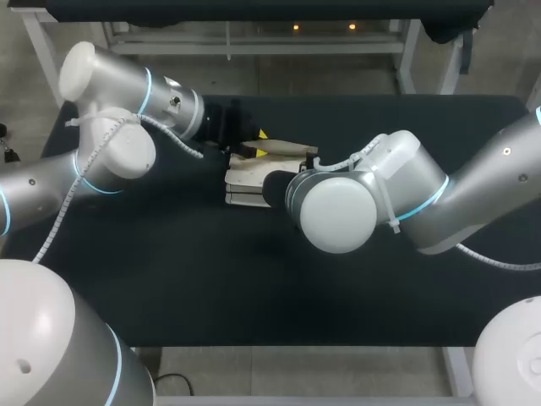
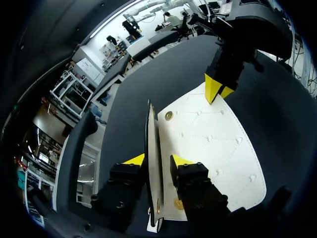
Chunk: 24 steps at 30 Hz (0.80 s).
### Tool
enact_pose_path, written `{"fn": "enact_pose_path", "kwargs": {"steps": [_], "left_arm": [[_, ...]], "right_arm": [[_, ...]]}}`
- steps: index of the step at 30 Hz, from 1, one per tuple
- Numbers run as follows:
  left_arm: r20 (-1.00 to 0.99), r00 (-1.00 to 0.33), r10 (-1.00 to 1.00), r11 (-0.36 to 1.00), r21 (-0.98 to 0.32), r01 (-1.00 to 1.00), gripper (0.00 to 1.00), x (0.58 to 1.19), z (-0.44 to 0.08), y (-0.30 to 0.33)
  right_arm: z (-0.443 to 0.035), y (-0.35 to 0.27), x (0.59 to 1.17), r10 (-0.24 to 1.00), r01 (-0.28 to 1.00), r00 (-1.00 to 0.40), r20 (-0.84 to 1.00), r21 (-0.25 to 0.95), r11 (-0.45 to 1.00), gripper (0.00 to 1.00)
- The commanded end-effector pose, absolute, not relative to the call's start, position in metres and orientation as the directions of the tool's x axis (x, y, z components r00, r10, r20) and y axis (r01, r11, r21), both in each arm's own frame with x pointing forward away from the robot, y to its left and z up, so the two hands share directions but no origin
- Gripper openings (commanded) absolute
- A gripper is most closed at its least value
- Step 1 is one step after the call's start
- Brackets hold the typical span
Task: Pick up the bag, open it, inspect its contents, close it, and place it on the opposite side
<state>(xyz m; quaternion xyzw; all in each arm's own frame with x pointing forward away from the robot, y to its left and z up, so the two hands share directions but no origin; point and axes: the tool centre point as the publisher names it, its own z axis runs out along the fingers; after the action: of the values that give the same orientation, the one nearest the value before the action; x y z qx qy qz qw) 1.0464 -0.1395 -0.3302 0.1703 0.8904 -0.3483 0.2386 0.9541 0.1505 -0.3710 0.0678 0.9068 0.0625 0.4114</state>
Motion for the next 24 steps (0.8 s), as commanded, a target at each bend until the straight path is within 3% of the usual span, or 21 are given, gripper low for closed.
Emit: {"fn": "enact_pose_path", "kwargs": {"steps": [1,4,5,7,8,11,12,13,24], "left_arm": [[-0.539,-0.831,0.138,0.680,-0.559,0.476,0.86,1.046,-0.320,-0.133],[-0.539,-0.831,0.140,0.680,-0.558,0.476,0.72,1.049,-0.316,-0.131],[-0.537,-0.832,0.140,0.678,-0.560,0.476,0.54,1.051,-0.316,-0.131],[-0.536,-0.832,0.140,0.679,-0.559,0.475,0.44,1.053,-0.316,-0.132],[-0.535,-0.833,0.142,0.684,-0.555,0.474,0.34,1.055,-0.317,-0.132],[-0.537,-0.831,0.145,0.689,-0.548,0.474,0.25,1.058,-0.318,-0.134],[-0.537,-0.831,0.146,0.689,-0.547,0.475,0.07,1.058,-0.319,-0.134],[-0.539,-0.830,0.146,0.688,-0.548,0.477,0.00,1.058,-0.319,-0.134],[-0.584,-0.794,0.171,0.673,-0.519,0.527,0.00,1.035,-0.329,-0.133]], "right_arm": [[-0.376,0.148,0.953,0.176,0.050,-0.634,-0.753,0.187,0.981,0.00],[-0.376,0.148,0.953,0.176,0.050,-0.634,-0.753,0.187,0.981,0.00],[-0.376,0.148,0.953,0.176,0.050,-0.634,-0.753,0.187,0.981,0.00],[-0.376,0.148,0.953,0.176,0.050,-0.634,-0.753,0.187,0.981,0.00],[-0.376,0.148,0.953,0.176,0.050,-0.634,-0.753,0.187,0.981,0.00],[-0.376,0.148,0.953,0.176,0.050,-0.634,-0.753,0.187,0.981,0.00],[-0.376,0.148,0.953,0.176,0.050,-0.634,-0.753,0.187,0.981,0.00],[-0.376,0.148,0.953,0.176,0.050,-0.634,-0.753,0.187,0.981,0.00],[-0.376,0.148,0.953,0.176,0.050,-0.634,-0.753,0.187,0.981,0.00]]}}
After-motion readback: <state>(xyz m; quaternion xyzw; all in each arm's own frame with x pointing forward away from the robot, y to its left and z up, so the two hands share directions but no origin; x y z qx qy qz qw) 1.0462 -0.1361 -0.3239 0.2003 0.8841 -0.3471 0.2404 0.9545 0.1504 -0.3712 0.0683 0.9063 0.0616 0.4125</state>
